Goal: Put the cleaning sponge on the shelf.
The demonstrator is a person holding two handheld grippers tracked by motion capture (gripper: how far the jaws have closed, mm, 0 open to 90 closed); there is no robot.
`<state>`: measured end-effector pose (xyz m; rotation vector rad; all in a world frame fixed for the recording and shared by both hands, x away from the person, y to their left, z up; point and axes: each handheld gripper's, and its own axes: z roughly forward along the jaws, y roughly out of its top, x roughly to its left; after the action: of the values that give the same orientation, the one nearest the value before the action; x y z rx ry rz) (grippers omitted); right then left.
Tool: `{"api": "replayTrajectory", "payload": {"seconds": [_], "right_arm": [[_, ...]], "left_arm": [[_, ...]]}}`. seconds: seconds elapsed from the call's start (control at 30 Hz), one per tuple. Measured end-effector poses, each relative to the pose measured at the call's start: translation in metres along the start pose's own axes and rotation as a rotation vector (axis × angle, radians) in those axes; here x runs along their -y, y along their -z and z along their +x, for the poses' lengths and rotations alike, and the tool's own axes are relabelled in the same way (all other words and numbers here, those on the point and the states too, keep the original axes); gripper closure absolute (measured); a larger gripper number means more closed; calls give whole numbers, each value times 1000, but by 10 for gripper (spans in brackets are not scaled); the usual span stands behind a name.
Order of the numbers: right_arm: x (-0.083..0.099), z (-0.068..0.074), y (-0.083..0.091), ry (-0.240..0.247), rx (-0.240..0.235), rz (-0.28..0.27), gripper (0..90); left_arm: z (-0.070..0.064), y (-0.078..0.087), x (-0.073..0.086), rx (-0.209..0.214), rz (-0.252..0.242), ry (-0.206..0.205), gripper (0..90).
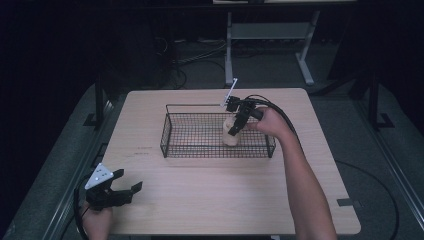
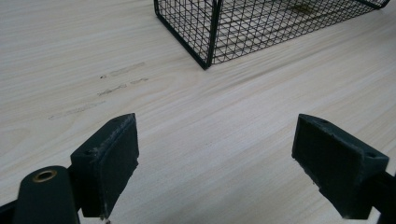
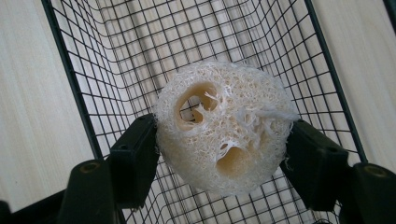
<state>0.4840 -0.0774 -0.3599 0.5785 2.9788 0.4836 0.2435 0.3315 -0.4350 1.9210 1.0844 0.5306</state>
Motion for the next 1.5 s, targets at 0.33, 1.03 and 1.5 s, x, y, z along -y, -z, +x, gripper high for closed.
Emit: {"api": "replayTrajectory", "payload": {"seconds": [0.33,1.03,1.5], "right_arm": [[-2,0,-14,-5,-18,47,315],[5,2,-22,-5,-3,34,310],[3,6,-21,6,1,30,294]], "left_arm": [[1,1,0,-4,0,0,138],[-1,0,0,-2,-1,-1,138],[-1,-1,-1,-2,-1,-4,138]]}}
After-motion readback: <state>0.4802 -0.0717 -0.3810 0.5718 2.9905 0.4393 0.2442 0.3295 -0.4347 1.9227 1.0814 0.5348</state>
